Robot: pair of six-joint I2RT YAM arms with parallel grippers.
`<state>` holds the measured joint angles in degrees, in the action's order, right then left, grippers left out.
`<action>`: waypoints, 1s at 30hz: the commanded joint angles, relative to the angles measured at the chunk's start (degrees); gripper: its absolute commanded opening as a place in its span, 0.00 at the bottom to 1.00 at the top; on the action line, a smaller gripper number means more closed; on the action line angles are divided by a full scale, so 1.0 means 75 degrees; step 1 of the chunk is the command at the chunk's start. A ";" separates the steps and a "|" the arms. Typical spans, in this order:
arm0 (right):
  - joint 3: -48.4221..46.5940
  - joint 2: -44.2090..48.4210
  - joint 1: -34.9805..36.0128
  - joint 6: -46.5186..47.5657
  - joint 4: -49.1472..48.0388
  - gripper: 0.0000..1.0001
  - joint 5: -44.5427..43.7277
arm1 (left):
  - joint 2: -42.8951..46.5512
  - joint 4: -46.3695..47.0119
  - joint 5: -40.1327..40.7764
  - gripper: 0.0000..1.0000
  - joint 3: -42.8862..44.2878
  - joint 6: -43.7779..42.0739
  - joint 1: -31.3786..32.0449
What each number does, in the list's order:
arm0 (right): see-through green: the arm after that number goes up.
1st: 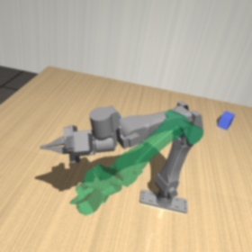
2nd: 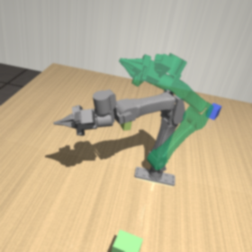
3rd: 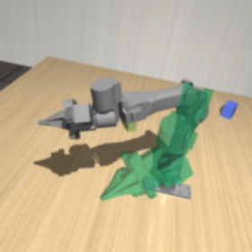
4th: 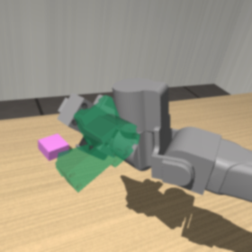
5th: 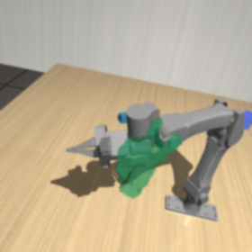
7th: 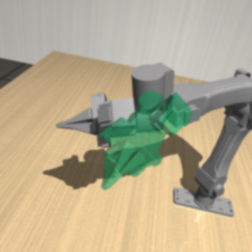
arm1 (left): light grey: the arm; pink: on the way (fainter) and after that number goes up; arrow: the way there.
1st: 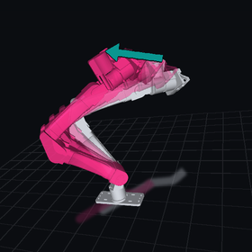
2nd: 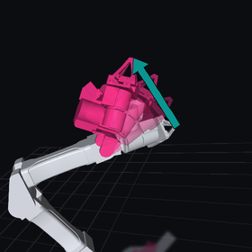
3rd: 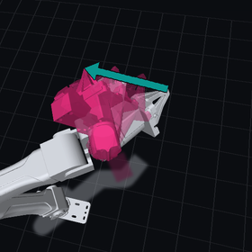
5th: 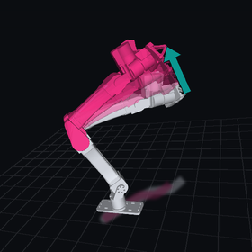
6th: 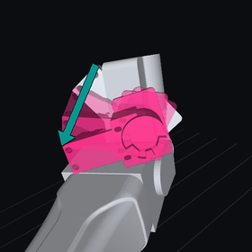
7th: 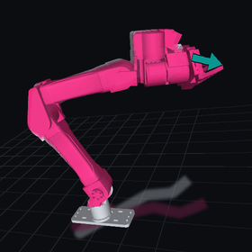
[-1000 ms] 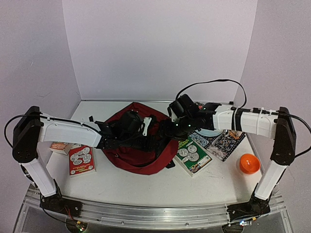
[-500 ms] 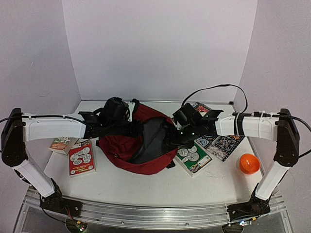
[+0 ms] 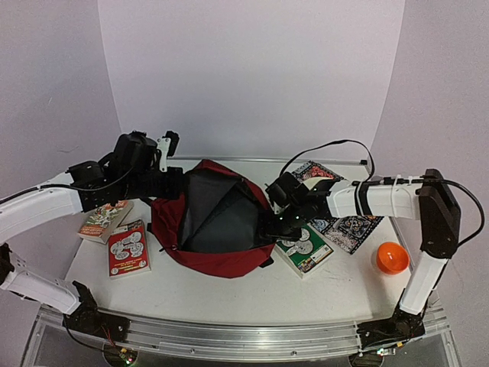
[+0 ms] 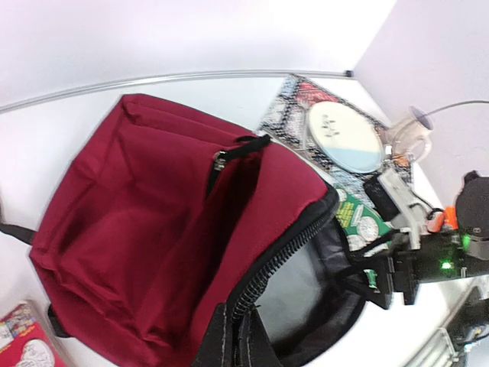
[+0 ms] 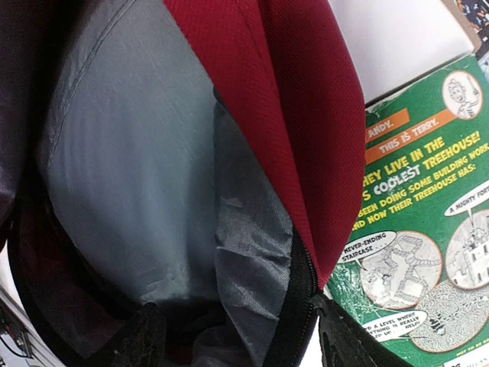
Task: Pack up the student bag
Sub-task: Open the largest pocket of the student bag, then place the student bag at the center of the board.
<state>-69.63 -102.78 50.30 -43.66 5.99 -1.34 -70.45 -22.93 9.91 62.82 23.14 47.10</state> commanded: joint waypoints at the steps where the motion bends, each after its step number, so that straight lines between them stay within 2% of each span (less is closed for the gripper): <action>1: -0.0147 0.0017 0.0044 0.0359 0.0260 0.68 0.0075 | 0.0071 -0.0303 0.0607 0.00 0.0560 -0.0403 -0.0224; 5: -0.0131 0.0459 0.0004 0.0774 0.0268 0.71 -0.0056 | -0.0450 -0.0254 0.0592 0.00 0.0660 -0.0550 -0.0377; 7: -0.0035 0.0743 -0.0111 0.1014 0.0268 0.77 -0.0053 | -0.0672 -0.0208 0.0593 0.00 0.0713 -0.0620 -0.0472; 14: 0.0991 0.1713 -0.0994 0.1630 0.0177 0.88 0.0000 | -0.1282 -0.0034 0.0204 0.00 0.1098 -0.0889 -0.1047; 24: 0.3298 0.3081 -0.2479 0.1531 -0.0722 0.93 0.1048 | -0.1837 -0.0008 -0.0124 0.00 0.1331 -0.1033 -0.1342; 30: 0.4065 0.3262 -0.3378 0.1603 -0.1201 0.93 0.1674 | -0.2016 0.0030 -0.0268 0.00 0.1270 -0.1069 -0.1830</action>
<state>-41.45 -79.98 28.29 -32.47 -0.08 6.59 -84.74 -25.02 8.40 70.15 16.25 36.21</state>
